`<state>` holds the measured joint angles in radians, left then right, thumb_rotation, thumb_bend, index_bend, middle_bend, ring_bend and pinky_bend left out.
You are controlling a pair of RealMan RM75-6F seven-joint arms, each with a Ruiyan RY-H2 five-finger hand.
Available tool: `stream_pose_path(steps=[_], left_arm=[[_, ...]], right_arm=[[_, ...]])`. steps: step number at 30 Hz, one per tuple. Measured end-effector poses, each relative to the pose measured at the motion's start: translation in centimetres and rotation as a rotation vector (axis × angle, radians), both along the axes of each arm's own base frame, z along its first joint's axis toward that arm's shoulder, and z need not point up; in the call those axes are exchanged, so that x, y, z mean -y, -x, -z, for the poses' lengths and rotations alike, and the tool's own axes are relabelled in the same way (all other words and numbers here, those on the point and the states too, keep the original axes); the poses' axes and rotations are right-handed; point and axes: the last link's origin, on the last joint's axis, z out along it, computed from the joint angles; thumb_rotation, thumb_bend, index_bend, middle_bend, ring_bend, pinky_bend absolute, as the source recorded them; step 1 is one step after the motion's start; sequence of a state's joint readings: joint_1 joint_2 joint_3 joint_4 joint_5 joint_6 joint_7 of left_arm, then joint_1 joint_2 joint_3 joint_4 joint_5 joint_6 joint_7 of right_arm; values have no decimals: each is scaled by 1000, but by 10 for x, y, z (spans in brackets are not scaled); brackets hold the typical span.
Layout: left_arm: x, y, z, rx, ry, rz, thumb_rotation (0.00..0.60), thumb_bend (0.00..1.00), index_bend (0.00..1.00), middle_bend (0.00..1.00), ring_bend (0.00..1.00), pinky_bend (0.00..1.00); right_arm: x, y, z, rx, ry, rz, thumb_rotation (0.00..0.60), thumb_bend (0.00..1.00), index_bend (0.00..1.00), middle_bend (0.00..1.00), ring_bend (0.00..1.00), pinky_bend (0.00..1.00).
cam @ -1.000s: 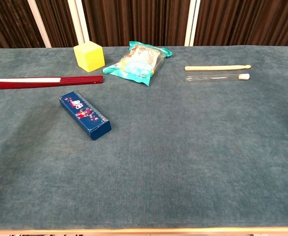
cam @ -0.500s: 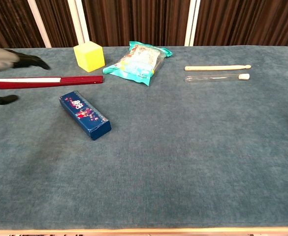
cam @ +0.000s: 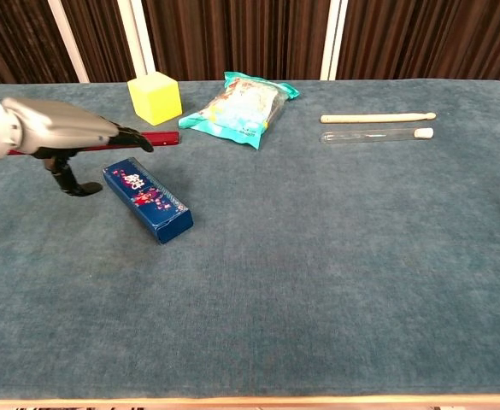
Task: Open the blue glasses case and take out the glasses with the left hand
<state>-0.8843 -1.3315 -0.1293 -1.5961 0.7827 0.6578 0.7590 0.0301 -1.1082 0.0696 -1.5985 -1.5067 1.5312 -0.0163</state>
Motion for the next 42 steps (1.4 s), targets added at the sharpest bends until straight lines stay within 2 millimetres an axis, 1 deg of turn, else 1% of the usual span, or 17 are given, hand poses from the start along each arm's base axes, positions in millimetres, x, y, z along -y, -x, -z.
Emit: stream_pose_path(steps=[6,13,16,21,26,33,38,42], left_arm=[[-3,-9,15,-24,24,-21,600,452,0,0,0,0],[2,-8,23,-70,46,-63,600,452,0,39,0,0],[6,-4,20,-92,44,-76,600,452,0,57,0,0],[10,4,8,-97,30,-98,600,453,0,75,0,0],[18,18,-4,-100,20,-122,600,449,0,73,0,0],[23,35,-12,-68,-12,-167,600,344,0,79,0,0],[19,34,-14,4,-91,-171,600,302,0,149,0,0],[17,29,-13,60,-162,-133,600,298,0,197,0,8]], right_arm=[[0,0,0,2,-1,7,600,167,0,0,0,179],[0,0,-1,2,1,6,600,167,0,0,0,179],[-1,0,-1,1,1,3,600,168,0,0,0,179],[-1,0,-1,1,2,6,600,169,0,0,0,179],[-1,-1,0,0,3,5,600,170,0,0,0,179],[-2,-1,1,1,3,6,600,172,0,0,0,179],[-1,-1,0,3,3,8,600,172,0,0,0,179],[-1,-1,0,4,2,10,600,174,0,0,0,179]])
